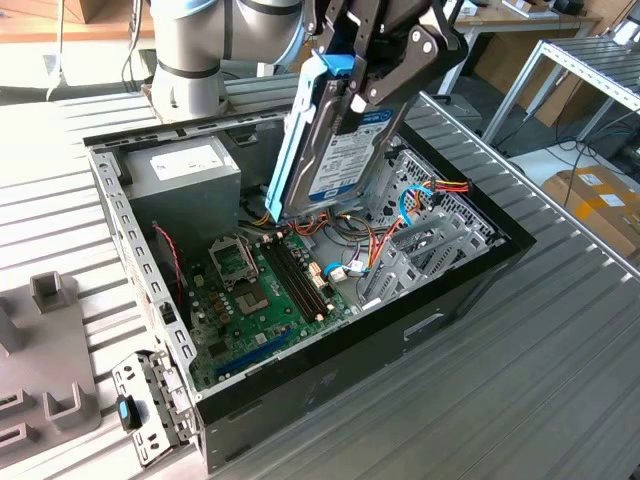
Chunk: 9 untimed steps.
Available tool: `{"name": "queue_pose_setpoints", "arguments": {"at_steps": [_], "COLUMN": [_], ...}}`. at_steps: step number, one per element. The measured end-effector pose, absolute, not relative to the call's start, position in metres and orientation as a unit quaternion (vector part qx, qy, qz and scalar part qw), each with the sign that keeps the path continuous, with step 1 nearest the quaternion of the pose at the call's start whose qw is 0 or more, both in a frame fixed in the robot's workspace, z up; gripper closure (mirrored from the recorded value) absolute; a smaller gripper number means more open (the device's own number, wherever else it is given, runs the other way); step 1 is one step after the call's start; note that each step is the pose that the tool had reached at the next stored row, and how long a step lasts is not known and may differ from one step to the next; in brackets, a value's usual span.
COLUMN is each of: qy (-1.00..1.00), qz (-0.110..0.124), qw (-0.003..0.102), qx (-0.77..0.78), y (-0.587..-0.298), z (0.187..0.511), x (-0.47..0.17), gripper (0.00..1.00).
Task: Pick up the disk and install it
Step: 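Pick up the disk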
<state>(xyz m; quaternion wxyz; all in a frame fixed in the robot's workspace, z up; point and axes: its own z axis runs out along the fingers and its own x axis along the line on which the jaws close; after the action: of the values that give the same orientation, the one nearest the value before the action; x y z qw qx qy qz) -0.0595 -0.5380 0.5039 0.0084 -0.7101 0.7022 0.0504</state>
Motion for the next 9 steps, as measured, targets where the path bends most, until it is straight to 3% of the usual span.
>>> {"name": "queue_pose_setpoints", "arguments": {"at_steps": [9], "qy": [0.702], "qz": [0.050], "qw": [0.008], "qx": [-0.710], "y": [-0.5424], "z": [0.5037], "x": [-0.0530], "gripper": [0.63]}}
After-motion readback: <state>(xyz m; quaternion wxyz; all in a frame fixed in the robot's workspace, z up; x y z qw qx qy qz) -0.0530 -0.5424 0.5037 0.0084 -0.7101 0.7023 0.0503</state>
